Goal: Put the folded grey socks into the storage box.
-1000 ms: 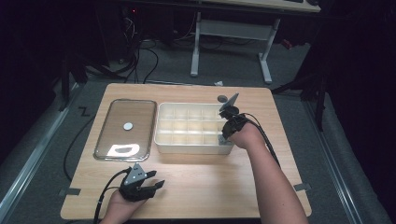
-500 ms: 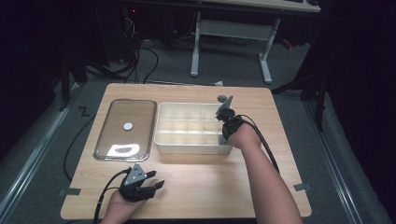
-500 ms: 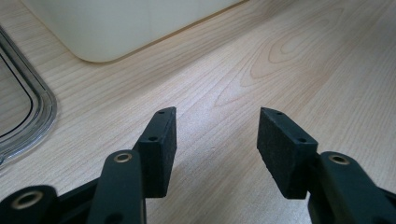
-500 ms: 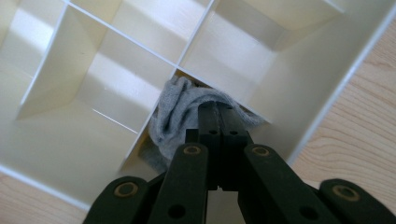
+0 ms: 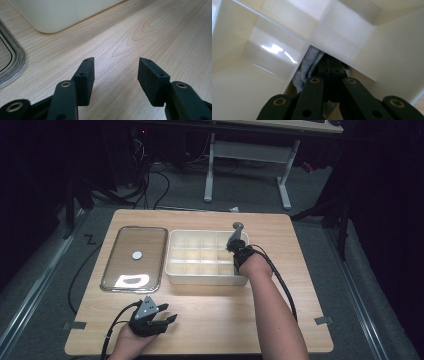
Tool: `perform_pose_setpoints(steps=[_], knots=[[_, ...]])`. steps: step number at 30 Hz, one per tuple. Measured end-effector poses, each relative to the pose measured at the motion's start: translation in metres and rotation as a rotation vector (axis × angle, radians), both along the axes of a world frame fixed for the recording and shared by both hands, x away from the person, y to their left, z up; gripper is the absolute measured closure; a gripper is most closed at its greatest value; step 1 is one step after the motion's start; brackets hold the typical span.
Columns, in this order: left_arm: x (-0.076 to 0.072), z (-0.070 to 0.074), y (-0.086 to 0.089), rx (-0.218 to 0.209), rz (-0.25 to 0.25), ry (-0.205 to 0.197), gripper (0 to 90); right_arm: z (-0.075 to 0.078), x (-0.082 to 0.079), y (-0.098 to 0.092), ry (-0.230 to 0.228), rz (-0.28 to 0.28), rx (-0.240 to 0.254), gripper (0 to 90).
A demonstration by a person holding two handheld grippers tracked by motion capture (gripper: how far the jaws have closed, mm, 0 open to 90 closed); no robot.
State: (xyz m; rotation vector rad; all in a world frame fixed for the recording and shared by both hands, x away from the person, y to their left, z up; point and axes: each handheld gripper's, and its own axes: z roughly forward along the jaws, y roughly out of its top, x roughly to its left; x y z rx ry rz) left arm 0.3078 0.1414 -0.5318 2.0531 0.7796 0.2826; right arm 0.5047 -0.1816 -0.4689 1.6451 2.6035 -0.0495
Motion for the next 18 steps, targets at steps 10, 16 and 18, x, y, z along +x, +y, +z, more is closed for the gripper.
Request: perform_pose_setpoints(steps=[10, 16, 18], knots=[[-0.0005, -0.0003, -0.0011, 0.007, -0.001, -0.004, 48.1, -0.0002, -0.0016, -0.0004, -0.013, 0.015, -0.002, 90.0], [-0.0001, -0.0003, -0.0008, 0.009, -0.002, -0.004, 48.0, 0.0005, -0.0027, -0.0017, -0.024, 0.019, 0.006, 90.0], [-0.0001, -0.0002, -0.0007, 0.009, -0.001, -0.004, 48.0, 0.0023, -0.0034, -0.0029, -0.025, 0.012, 0.013, 90.0]])
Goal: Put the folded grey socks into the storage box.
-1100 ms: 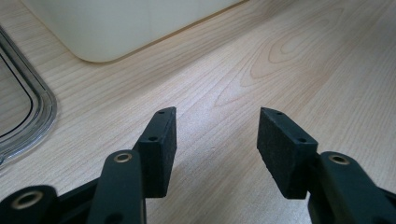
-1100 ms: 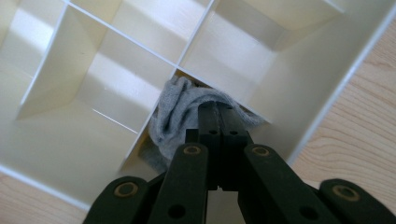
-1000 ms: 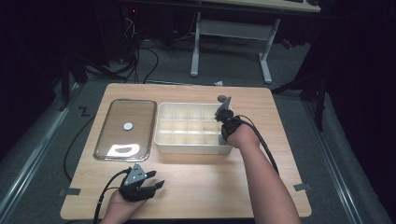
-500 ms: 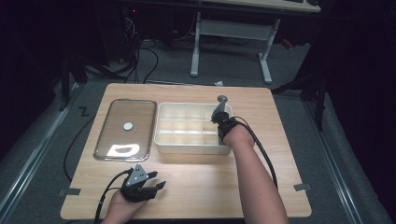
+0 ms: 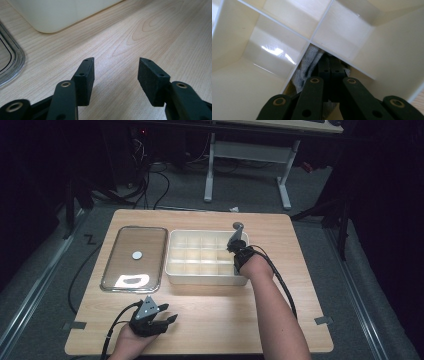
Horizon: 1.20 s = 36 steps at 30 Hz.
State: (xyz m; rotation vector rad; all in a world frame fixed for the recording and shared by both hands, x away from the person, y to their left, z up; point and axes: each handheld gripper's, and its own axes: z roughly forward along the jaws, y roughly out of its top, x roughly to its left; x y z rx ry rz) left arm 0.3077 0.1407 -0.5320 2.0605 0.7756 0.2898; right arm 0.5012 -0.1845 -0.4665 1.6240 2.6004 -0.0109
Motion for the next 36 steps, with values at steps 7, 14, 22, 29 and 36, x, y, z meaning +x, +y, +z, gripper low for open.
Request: perform_pose_setpoints(steps=[7, 14, 22, 29, 36], knots=[[0.0, 0.002, 0.001, -0.004, 0.008, -0.007, 47.9, 0.018, -0.008, -0.008, -0.035, -0.011, 0.04, 74.3], [0.001, 0.003, 0.003, -0.002, 0.016, -0.014, 47.6, 0.04, -0.022, -0.005, -0.122, 0.03, 0.103, 67.2], [0.002, 0.003, 0.001, 0.009, 0.013, -0.016, 47.6, 0.045, -0.041, -0.002, -0.245, 0.054, 0.133, 56.4], [0.002, 0.004, 0.0, 0.018, 0.02, -0.032, 47.6, 0.049, -0.063, -0.013, -0.382, 0.054, 0.275, 48.6], [0.001, 0.004, -0.002, 0.019, 0.014, -0.036, 47.3, 0.052, -0.111, -0.024, -0.524, 0.063, 0.407, 42.4]])
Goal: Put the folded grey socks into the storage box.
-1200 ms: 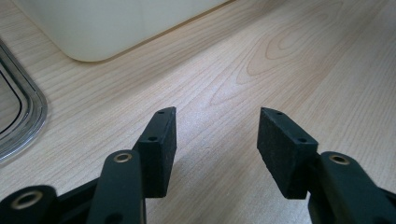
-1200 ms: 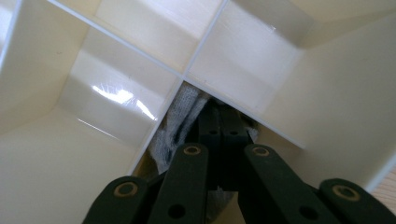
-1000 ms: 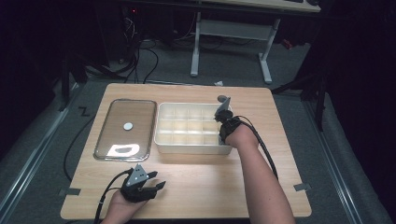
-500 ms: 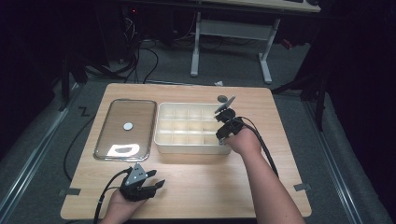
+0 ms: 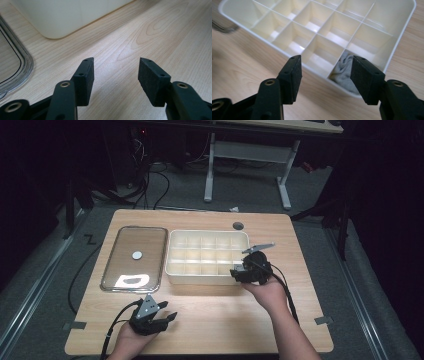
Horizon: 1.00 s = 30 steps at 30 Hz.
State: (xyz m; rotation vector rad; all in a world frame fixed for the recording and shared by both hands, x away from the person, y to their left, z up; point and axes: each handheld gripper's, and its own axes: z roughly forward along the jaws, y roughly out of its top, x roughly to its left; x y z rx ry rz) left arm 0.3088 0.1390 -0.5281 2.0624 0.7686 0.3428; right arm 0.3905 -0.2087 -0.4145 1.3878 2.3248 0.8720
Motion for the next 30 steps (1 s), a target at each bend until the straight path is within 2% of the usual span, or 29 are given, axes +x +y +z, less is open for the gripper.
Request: perform_pose_setpoints(steps=[1, 4, 5, 7, 11, 13, 16, 19, 23, 25, 27, 28, 29, 30], knots=[[-0.001, 0.0, 0.0, 0.005, -0.003, -0.005, 47.3, -0.001, -0.005, -0.001, -0.009, -0.003, 0.016, 42.3], [-0.004, 0.001, 0.0, 0.003, -0.01, -0.015, 47.2, -0.008, -0.026, -0.005, -0.078, 0.006, 0.061, 41.6], [-0.005, 0.001, 0.001, -0.009, -0.013, -0.015, 46.5, -0.014, -0.037, -0.007, -0.106, 0.016, 0.071, 40.6], [-0.006, 0.002, 0.002, -0.014, -0.009, -0.014, 46.1, -0.016, -0.041, -0.007, -0.11, 0.013, 0.075, 40.3], [-0.007, 0.0, 0.003, -0.015, -0.005, -0.008, 45.1, -0.036, -0.062, -0.008, -0.147, 0.019, 0.064, 38.9], [-0.007, 0.001, 0.003, -0.017, 0.001, -0.009, 45.1, -0.039, -0.065, -0.008, -0.154, 0.019, 0.061, 38.8], [-0.007, 0.002, 0.005, -0.023, 0.009, -0.015, 45.1, -0.054, -0.073, -0.009, -0.165, 0.02, 0.05, 38.1], [-0.007, 0.002, 0.006, -0.05, 0.0, -0.014, 44.7, -0.068, -0.079, -0.01, -0.183, 0.016, 0.04, 37.7], [-0.009, 0.003, 0.005, -0.076, -0.004, -0.024, 44.2, -0.083, -0.089, -0.012, -0.211, -0.004, 0.051, 36.5], [-0.009, 0.003, 0.005, -0.076, 0.001, -0.027, 44.1, -0.091, -0.099, -0.013, -0.239, -0.029, 0.091, 36.3], [-0.011, 0.003, 0.005, -0.082, 0.004, -0.021, 44.0, -0.099, -0.108, -0.016, -0.226, -0.048, 0.233, 37.0], [-0.011, 0.002, 0.004, -0.084, 0.004, -0.022, 44.0, -0.101, -0.11, -0.016, -0.193, -0.02, 0.258, 35.2], [-0.011, 0.002, 0.004, -0.084, 0.001, -0.019, 43.9, -0.101, -0.112, -0.014, -0.208, 0.003, 0.217, 35.5], [-0.011, 0.002, 0.003, -0.075, -0.001, -0.017, 43.8, -0.102, -0.113, -0.014, -0.232, -0.002, 0.175, 36.0]])
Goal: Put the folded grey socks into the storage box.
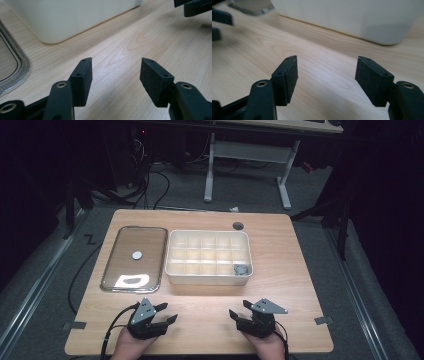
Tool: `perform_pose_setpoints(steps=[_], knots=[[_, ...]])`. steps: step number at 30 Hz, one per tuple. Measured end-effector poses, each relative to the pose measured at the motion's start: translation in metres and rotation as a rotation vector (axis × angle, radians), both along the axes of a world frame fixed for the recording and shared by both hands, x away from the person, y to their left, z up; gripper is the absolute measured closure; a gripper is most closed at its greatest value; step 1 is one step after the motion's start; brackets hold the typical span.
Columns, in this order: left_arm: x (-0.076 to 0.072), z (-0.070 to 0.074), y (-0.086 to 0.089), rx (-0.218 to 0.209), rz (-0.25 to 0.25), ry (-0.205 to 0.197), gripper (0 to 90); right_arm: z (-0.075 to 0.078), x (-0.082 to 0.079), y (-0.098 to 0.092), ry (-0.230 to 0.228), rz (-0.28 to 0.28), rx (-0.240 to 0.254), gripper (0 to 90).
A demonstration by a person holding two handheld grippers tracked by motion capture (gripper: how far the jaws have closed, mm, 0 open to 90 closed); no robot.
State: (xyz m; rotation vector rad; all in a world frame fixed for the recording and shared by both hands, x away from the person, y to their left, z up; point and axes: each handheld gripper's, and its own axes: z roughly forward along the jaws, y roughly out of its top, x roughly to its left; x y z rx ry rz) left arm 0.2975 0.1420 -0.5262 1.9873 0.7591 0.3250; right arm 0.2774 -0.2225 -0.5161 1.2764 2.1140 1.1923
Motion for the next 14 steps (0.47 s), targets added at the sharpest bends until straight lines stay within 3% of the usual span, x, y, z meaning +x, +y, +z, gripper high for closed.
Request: perform_pose_setpoints(steps=[3, 6, 8, 14], knots=[[0.001, -0.0004, -0.0005, -0.006, 0.006, 0.001, 43.7, -0.0035, 0.0024, -0.0025, 0.012, -0.022, 0.023, 35.6], [0.0013, -0.0003, 0.001, 0.001, 0.006, 0.0, 43.6, -0.0049, 0.0026, -0.0003, 0.01, -0.006, -0.015, 35.6], [0.0015, -0.0001, 0.0025, -0.002, 0.008, 0.0, 43.6, -0.0046, 0.0025, 0.0002, 0.013, -0.011, 0.003, 35.6], [0.0018, 0.0014, 0.0051, -0.012, 0.012, -0.003, 43.7, -0.005, 0.0006, 0.0018, 0.012, -0.02, -0.008, 36.3]])
